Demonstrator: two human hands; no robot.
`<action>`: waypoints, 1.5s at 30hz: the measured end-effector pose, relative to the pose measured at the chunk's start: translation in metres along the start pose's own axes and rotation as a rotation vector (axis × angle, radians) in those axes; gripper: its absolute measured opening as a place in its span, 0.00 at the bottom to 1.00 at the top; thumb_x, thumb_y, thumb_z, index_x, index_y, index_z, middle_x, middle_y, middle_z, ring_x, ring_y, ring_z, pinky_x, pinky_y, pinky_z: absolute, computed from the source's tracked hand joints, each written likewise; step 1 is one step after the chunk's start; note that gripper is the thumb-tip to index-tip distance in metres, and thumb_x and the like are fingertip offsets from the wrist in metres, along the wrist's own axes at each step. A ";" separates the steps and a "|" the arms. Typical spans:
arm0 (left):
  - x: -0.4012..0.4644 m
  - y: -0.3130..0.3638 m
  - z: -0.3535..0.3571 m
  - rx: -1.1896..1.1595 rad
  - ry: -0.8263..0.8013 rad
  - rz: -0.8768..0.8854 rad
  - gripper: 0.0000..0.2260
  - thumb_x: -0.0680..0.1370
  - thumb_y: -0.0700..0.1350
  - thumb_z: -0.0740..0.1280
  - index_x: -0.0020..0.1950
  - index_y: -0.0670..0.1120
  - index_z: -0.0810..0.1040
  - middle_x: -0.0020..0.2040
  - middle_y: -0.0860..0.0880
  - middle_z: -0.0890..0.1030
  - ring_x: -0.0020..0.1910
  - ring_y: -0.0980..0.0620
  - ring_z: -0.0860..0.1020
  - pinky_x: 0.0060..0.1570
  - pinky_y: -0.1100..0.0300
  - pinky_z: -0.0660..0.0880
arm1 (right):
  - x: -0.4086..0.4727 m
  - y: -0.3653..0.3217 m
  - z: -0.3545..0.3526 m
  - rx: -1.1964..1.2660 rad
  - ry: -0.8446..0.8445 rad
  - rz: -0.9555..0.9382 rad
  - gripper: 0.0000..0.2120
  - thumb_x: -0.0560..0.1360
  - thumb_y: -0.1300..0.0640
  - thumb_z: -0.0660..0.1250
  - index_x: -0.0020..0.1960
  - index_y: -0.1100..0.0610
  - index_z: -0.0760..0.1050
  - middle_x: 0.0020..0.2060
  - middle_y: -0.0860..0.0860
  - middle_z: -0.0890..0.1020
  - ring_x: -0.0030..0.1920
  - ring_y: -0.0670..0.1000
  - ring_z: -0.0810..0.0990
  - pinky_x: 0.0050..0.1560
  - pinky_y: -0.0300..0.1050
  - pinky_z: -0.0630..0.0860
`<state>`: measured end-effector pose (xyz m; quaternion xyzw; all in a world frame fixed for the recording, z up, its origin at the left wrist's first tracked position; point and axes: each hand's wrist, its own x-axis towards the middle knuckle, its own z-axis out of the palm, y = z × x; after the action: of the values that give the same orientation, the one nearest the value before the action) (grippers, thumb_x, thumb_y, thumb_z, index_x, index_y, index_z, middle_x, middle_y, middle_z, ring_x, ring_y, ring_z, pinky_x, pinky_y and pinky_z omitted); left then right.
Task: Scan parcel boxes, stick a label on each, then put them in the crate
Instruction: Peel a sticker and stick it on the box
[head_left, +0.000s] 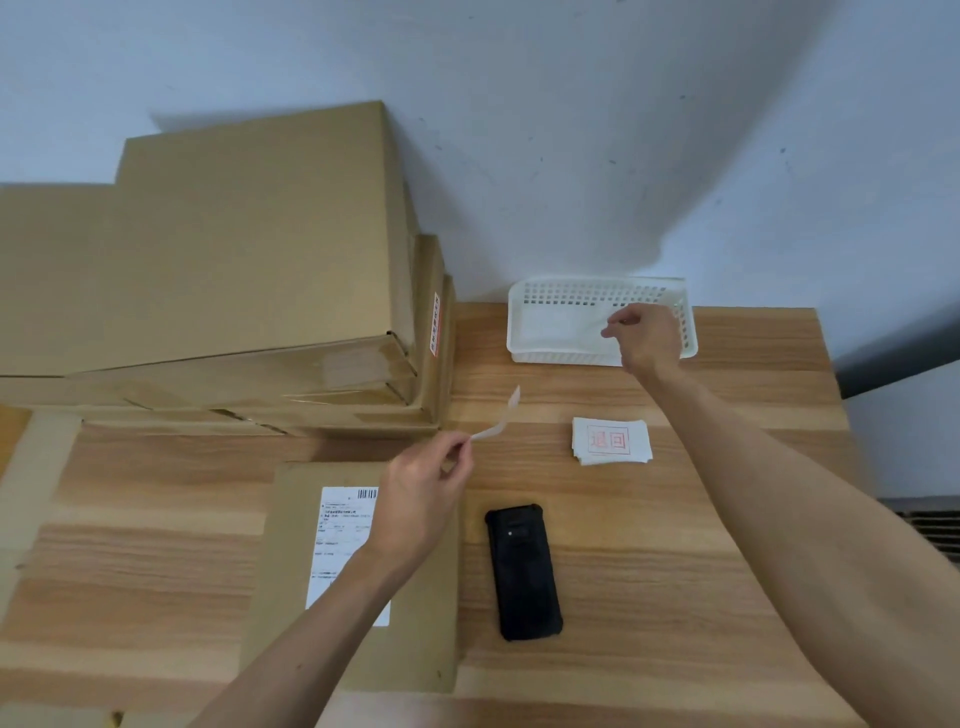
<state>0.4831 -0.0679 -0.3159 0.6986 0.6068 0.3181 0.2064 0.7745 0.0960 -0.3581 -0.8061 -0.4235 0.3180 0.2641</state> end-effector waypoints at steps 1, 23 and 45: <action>0.000 -0.001 0.000 -0.001 0.001 0.001 0.05 0.74 0.35 0.75 0.48 0.43 0.85 0.36 0.52 0.83 0.31 0.54 0.78 0.35 0.58 0.76 | 0.000 0.000 0.001 -0.011 0.001 -0.001 0.07 0.75 0.60 0.69 0.40 0.52 0.79 0.36 0.45 0.85 0.33 0.48 0.79 0.44 0.54 0.82; -0.049 -0.050 -0.046 0.179 0.031 0.466 0.07 0.81 0.36 0.65 0.45 0.41 0.80 0.39 0.50 0.81 0.33 0.50 0.78 0.28 0.56 0.77 | -0.225 -0.012 0.035 0.411 -0.518 0.251 0.06 0.77 0.58 0.70 0.48 0.61 0.83 0.36 0.54 0.84 0.24 0.47 0.62 0.27 0.42 0.56; -0.117 -0.080 -0.123 -0.546 -0.134 -0.721 0.05 0.78 0.42 0.73 0.42 0.46 0.84 0.37 0.54 0.84 0.35 0.57 0.78 0.35 0.61 0.74 | -0.375 -0.029 0.102 0.561 -0.282 0.089 0.06 0.80 0.61 0.69 0.48 0.61 0.83 0.37 0.47 0.85 0.26 0.36 0.75 0.29 0.28 0.67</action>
<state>0.3334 -0.1797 -0.3046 0.3815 0.6904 0.3284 0.5195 0.5196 -0.1922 -0.2970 -0.6675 -0.3160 0.5422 0.4008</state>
